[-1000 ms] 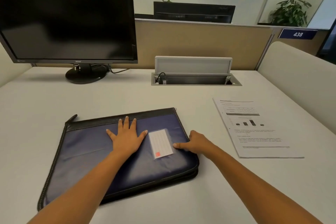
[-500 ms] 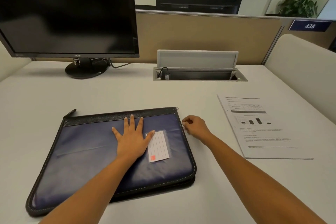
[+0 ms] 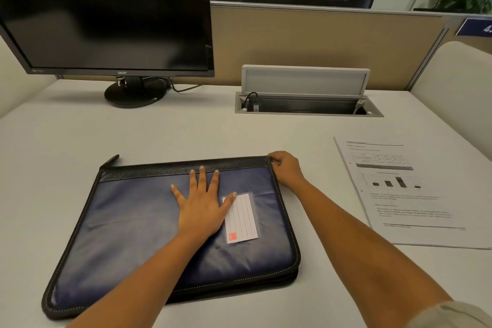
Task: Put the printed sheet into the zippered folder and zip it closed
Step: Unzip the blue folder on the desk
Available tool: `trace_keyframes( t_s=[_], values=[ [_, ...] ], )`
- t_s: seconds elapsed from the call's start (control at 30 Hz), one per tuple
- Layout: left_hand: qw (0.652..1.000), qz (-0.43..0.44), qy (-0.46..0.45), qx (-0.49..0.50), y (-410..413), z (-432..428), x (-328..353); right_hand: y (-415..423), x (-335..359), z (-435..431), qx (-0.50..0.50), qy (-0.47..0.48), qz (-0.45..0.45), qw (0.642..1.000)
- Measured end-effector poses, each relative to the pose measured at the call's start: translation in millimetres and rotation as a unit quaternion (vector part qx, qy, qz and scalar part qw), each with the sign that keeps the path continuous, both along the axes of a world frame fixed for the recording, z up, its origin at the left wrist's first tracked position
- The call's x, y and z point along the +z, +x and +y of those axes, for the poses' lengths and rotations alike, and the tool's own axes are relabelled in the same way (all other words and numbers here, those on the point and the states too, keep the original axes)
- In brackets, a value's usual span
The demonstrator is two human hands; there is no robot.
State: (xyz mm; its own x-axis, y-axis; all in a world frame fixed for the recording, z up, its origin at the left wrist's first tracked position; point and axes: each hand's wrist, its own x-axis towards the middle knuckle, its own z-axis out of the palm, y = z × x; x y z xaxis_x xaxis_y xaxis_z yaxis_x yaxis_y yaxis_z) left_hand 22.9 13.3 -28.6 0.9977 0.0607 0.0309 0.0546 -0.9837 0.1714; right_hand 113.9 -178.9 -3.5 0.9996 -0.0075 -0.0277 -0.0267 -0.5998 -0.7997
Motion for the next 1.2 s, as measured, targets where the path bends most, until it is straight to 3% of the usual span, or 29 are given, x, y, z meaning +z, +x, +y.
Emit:
trace_keyframes(
  t_s=[0.87, 1.2],
  values=[
    [1.0, -0.002, 0.006, 0.011, 0.3, -3.4, -2.2, -18.2, -27.1, -3.6, -0.088, -0.051, -0.101, 0.99],
    [0.998, 0.038, -0.028, 0.044, 13.1, -27.4, 8.7, -3.9, -22.6, -2.8, -0.097, -0.022, -0.061, 0.993]
  ],
)
